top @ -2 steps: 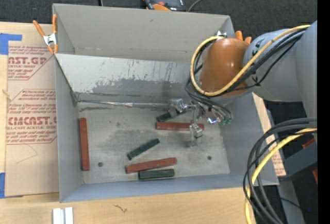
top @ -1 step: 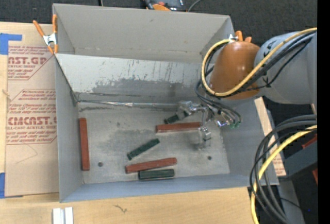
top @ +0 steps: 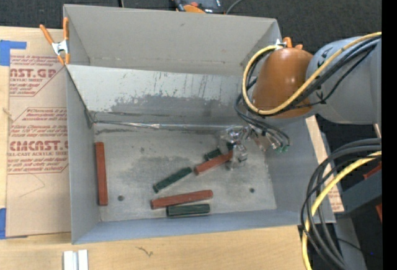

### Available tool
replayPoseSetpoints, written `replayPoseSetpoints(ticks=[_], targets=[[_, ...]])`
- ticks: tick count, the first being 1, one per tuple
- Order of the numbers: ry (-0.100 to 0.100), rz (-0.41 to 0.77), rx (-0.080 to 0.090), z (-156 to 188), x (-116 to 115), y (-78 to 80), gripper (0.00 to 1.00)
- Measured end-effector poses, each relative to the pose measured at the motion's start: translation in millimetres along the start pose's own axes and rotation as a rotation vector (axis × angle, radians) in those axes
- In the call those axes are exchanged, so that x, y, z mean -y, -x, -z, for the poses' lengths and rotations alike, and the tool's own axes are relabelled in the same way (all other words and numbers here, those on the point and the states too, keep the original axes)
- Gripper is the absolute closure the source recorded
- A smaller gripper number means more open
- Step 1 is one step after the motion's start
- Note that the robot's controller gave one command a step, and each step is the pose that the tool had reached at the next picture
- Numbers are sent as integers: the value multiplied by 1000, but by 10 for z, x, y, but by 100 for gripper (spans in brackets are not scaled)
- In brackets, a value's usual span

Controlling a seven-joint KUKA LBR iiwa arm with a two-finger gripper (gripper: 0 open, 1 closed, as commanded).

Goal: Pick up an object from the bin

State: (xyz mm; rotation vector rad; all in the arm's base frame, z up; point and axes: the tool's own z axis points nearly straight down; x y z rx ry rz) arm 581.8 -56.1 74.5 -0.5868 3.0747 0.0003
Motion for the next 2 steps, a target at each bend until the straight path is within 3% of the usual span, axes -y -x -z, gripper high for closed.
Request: replayPoseSetpoints(ticks=[1, 2], targets=[[2, 0, -8, -41, -6, -32, 0], [4, 304, -7, 95, -264, 192, 0]])
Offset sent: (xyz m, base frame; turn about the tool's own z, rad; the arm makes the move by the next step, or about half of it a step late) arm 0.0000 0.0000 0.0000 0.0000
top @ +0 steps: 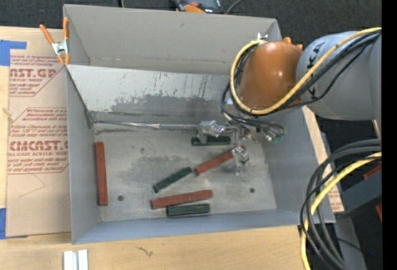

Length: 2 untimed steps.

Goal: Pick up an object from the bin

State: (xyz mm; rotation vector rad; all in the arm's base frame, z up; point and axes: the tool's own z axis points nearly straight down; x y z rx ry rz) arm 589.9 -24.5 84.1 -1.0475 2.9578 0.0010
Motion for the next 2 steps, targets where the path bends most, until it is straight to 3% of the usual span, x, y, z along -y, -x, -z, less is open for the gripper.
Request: replayPoseSetpoints(ticks=[1, 2], targets=[[4, 392, -3, -68, -150, -261, 0], [3, 391, -2, -60, -146, -257, 100]])
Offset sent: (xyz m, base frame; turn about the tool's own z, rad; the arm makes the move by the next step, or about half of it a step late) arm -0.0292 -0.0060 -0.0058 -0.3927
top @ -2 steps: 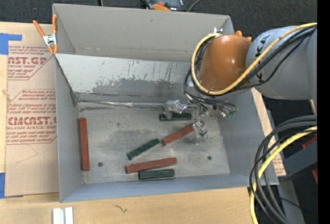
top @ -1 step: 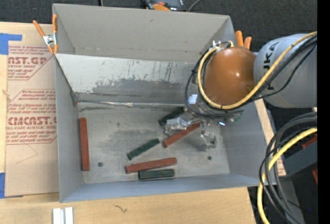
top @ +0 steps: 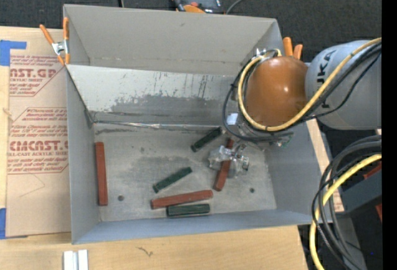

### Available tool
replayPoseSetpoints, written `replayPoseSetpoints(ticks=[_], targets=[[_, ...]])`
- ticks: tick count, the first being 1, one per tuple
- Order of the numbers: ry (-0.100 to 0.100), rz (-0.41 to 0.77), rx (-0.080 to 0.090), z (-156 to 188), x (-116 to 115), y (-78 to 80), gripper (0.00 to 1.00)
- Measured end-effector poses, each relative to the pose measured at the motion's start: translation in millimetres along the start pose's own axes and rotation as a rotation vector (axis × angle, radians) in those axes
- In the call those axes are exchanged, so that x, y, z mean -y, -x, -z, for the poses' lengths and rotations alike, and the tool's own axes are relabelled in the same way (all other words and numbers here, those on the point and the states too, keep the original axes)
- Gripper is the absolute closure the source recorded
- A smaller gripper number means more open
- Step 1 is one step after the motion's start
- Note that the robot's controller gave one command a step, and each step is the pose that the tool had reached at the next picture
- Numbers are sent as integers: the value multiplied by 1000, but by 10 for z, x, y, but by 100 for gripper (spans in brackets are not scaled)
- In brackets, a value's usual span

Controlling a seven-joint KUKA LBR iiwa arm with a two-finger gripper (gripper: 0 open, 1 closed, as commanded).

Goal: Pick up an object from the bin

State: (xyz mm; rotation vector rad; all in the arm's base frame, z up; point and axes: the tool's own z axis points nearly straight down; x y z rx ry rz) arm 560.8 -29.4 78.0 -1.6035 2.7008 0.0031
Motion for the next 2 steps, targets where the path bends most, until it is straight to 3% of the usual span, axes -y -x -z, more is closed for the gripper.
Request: replayPoseSetpoints(ticks=[1, 2], targets=[[-9, 338, 3, 2228, -132, 146, 100], [0, 557, -1, 2093, -34, -466, 100]])
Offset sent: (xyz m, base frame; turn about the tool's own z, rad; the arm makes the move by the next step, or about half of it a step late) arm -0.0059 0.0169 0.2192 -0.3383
